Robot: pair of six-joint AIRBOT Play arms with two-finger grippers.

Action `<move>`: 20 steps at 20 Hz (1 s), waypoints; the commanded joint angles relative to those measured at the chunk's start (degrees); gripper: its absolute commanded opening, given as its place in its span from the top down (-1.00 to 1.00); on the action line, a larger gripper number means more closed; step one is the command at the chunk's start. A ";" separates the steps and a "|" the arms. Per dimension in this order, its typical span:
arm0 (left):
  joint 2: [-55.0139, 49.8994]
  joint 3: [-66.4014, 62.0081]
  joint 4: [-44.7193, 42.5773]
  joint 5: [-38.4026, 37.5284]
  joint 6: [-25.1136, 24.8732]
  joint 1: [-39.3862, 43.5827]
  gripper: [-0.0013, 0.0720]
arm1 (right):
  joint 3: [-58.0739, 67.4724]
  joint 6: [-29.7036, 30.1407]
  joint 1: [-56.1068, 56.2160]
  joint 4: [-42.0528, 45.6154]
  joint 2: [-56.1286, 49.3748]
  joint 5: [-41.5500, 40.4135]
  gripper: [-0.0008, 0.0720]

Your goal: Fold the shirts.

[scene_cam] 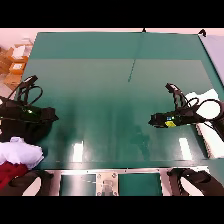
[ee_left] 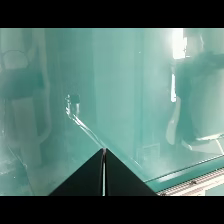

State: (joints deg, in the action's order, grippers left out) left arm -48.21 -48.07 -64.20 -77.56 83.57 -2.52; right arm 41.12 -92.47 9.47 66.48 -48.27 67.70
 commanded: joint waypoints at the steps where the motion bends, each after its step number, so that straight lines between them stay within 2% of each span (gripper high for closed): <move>1: 0.04 0.04 -0.02 0.02 0.00 -0.02 0.90 | -0.02 -0.02 0.04 -0.04 0.02 0.04 0.92; 3: 0.04 -0.04 -1.40 -0.72 0.15 -0.04 0.90 | -0.02 -0.02 0.04 -0.04 0.02 0.04 0.92; 4: 0.04 -0.52 -5.70 -1.99 0.79 -0.04 0.90 | -0.02 -0.02 0.04 -0.04 0.02 0.04 0.92; 6: 0.04 -1.64 -20.11 -3.52 3.58 -0.04 0.90 | -0.02 -0.02 0.04 -0.07 0.02 0.04 0.92; 7: 0.04 -1.66 -27.12 -2.97 4.33 -0.04 0.83 | -0.02 -0.02 0.04 -0.04 0.02 0.04 0.92; 8: 0.04 -1.44 -32.92 -1.11 4.90 -0.09 -0.47 | -0.02 -0.02 0.04 -0.04 0.02 0.04 0.92; 9: 0.02 -0.76 -37.18 1.84 6.69 -0.09 -0.98 | -0.02 -0.02 0.04 -0.04 0.02 0.04 0.92; 12: -0.48 3.78 -44.52 9.46 5.53 -0.09 -1.00 | -0.02 -0.02 0.04 -0.04 0.02 0.02 0.92; 14: -2.64 7.87 -45.92 13.42 2.38 -0.09 -1.00 | -0.02 -0.02 0.04 -0.07 0.02 0.04 0.92; 16: -5.97 11.96 -47.32 15.13 -0.31 -0.09 -1.00 | -0.02 -0.02 0.04 -0.04 0.02 0.04 0.92; 19: -12.17 15.06 -54.05 15.47 -0.44 -0.09 -0.99 | -0.02 -0.02 0.04 -0.07 0.02 0.04 0.92; 20: -13.84 15.06 -55.25 15.61 0.07 -0.09 -0.86 | -0.02 -0.02 0.04 -0.04 0.02 0.04 0.92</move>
State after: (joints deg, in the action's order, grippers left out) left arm -57.47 -35.40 -113.16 -63.59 84.29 -2.57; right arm 41.12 -92.47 9.50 66.43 -48.25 67.72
